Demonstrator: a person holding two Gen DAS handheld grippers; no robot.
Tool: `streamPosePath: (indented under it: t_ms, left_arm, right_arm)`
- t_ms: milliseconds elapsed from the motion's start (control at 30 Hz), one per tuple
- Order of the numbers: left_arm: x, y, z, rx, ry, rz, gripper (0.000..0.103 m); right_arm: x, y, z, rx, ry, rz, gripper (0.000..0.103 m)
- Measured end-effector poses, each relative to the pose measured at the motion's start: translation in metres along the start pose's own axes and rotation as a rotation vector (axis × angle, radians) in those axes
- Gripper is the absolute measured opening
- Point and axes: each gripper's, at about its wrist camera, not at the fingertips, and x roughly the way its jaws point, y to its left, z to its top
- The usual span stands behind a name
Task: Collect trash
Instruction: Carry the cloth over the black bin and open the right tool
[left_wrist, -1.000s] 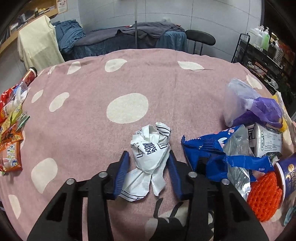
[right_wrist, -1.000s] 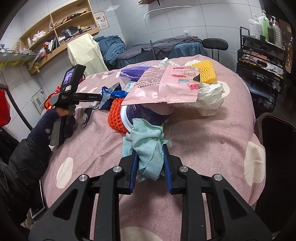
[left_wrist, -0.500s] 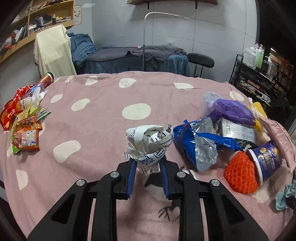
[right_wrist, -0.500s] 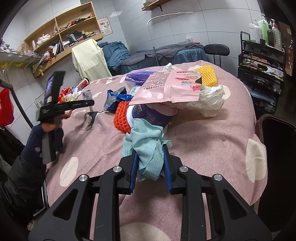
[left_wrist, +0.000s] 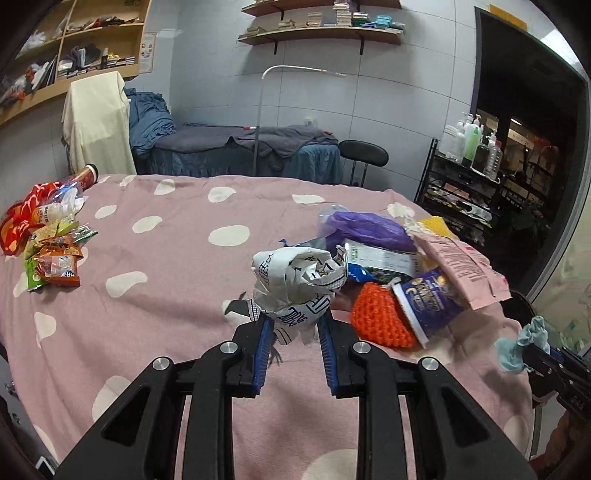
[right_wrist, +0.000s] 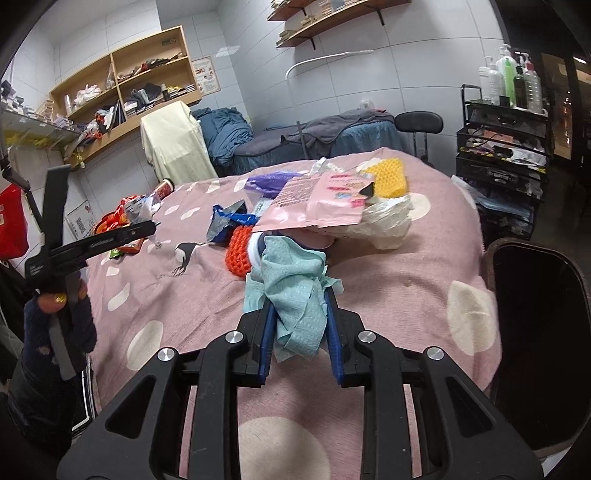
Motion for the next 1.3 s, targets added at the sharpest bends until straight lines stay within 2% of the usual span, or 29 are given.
streamPosePath:
  t_ms: [167,433,567,767,1067,1133,1200,1267,1300]
  left_arm:
    - [-0.015,-0.039,-0.007,0.053,-0.012,-0.096,0.024]
    - [-0.019,-0.106,-0.015,0.157,-0.006,-0.256,0.024]
    - [-0.013,-0.140,-0.019,0.213,0.016,-0.331,0.025]
    - [0.004,-0.178,-0.024,0.264,0.070,-0.427,0.025]
    - [0.025,-0.227,-0.029,0.325,0.127,-0.504,0.025]
    - [0.028,-0.233,-0.031,0.333,0.137,-0.513,0.025]
    - [0.031,-0.240,-0.032,0.338,0.149,-0.527,0.025]
    - [0.034,-0.246,-0.033,0.343,0.161,-0.533,0.025]
    - [0.036,-0.246,-0.033,0.342,0.168,-0.535,0.025]
  right_arm:
    - [-0.017,-0.024,0.004,0.044,-0.047,-0.068,0.026]
    - [-0.040,-0.087,0.002,0.170,-0.083,-0.255,0.026]
    - [-0.039,-0.129,-0.005,0.252,-0.055,-0.376,0.026]
    - [-0.021,-0.179,-0.017,0.335,0.024,-0.487,0.026]
    - [0.014,-0.214,-0.032,0.385,0.150,-0.562,0.026]
    - [0.017,-0.215,-0.036,0.389,0.162,-0.573,0.030]
    - [0.019,-0.215,-0.038,0.394,0.172,-0.574,0.047]
    - [0.015,-0.211,-0.039,0.395,0.157,-0.573,0.056]
    - [0.012,-0.209,-0.038,0.395,0.151,-0.574,0.057]
